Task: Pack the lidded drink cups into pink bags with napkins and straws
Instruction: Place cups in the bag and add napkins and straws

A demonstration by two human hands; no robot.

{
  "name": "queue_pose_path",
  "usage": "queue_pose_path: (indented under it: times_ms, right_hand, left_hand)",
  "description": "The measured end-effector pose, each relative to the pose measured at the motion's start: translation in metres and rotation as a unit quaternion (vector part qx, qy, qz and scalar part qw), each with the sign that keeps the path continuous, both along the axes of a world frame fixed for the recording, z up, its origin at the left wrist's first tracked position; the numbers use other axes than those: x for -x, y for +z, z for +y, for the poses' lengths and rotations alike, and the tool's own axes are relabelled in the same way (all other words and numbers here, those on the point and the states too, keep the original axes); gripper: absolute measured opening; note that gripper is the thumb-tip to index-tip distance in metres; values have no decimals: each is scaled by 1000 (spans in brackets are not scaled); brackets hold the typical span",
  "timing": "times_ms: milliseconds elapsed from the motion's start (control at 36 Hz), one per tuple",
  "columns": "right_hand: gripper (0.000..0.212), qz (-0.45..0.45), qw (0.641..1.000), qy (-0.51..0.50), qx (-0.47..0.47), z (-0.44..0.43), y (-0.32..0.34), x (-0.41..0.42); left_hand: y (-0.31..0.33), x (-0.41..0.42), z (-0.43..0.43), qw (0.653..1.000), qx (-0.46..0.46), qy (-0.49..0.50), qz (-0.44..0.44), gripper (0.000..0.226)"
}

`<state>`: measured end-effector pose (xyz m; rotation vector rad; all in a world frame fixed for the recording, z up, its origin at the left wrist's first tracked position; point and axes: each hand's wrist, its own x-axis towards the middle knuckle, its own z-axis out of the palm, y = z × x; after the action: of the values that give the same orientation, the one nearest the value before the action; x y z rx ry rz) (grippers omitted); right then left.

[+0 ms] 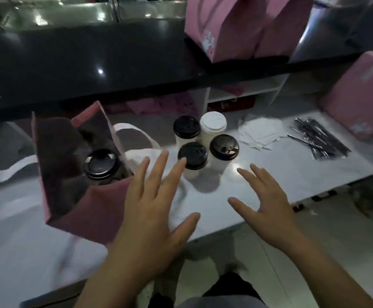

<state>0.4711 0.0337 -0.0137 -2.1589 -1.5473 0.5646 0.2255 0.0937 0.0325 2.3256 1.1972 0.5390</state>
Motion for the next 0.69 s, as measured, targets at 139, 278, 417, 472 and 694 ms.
queue_pose_path:
  times_ms: [139,278,417,472,694]
  right_hand:
    - [69,26,999,25,39,-26,-30,-73]
    - [66,33,997,37,61,-58,-31,-164]
    - [65,42,996,4,78,-93,-35,-248]
    - [63,57,995,-21,76,-107,-42,-275]
    - [54,105,991,-69,46,-114,-64,-346]
  left_hand:
    - [-38,-76,-33,998,36,11,48,83]
    - [-66,-165,-52,985,133,22,108,83]
    - [-84,-255,-57,968,189,0,163,84]
    - [-86,-285,-59,963,204,-16,176,85]
    - [-91,-369,-16,957,198,-41,206,82]
